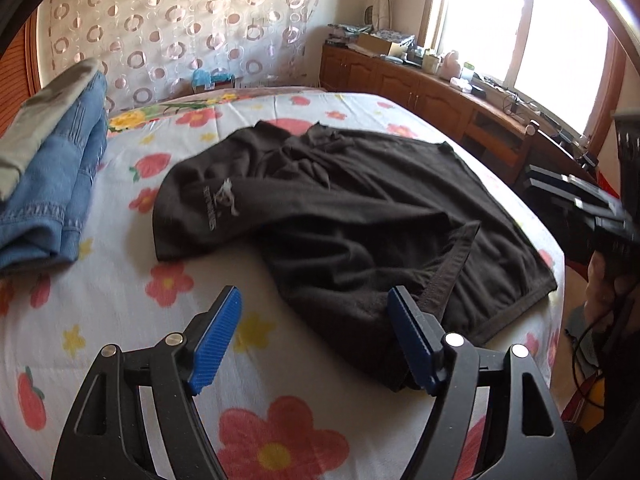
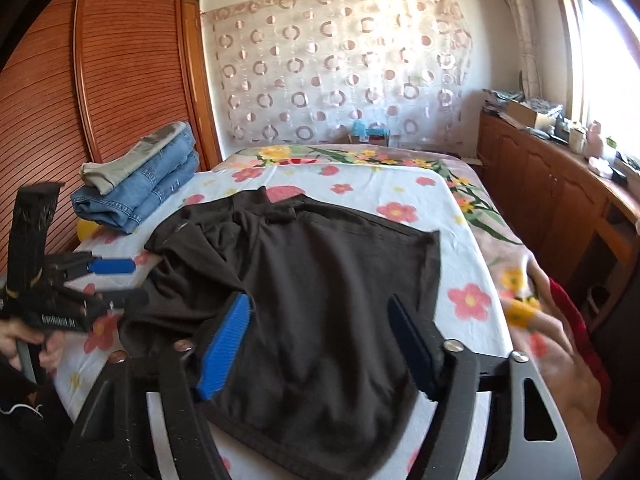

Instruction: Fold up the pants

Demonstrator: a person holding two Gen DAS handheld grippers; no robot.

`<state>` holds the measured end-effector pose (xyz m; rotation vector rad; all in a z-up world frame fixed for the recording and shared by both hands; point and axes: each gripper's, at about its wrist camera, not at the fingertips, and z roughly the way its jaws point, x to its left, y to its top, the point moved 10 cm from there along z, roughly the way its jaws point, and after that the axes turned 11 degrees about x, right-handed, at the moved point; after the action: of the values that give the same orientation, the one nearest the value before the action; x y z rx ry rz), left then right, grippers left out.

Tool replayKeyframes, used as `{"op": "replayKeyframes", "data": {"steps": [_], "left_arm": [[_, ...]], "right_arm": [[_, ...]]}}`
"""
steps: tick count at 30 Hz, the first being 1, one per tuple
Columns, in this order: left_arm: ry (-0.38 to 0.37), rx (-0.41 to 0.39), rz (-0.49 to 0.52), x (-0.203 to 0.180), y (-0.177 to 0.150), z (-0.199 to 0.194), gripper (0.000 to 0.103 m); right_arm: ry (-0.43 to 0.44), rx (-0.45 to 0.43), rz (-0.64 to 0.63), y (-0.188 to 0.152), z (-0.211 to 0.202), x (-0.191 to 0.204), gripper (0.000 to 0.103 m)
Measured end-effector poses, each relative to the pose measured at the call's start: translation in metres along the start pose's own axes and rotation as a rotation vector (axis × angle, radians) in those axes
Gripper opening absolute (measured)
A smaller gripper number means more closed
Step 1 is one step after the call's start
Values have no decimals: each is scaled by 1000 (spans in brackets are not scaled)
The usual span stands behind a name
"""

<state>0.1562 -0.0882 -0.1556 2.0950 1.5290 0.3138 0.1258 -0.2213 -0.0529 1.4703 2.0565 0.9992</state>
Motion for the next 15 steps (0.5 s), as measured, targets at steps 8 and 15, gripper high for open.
{"op": "replayKeyframes", "data": {"steps": [8,15], "left_arm": [[1,17,-10,5,-13,7,76],[31,-5,12,3,-15,7,77]], "right_arm": [[73,64,-40,1,25,18,51],[139,112,-45,0,38,22,43]]}}
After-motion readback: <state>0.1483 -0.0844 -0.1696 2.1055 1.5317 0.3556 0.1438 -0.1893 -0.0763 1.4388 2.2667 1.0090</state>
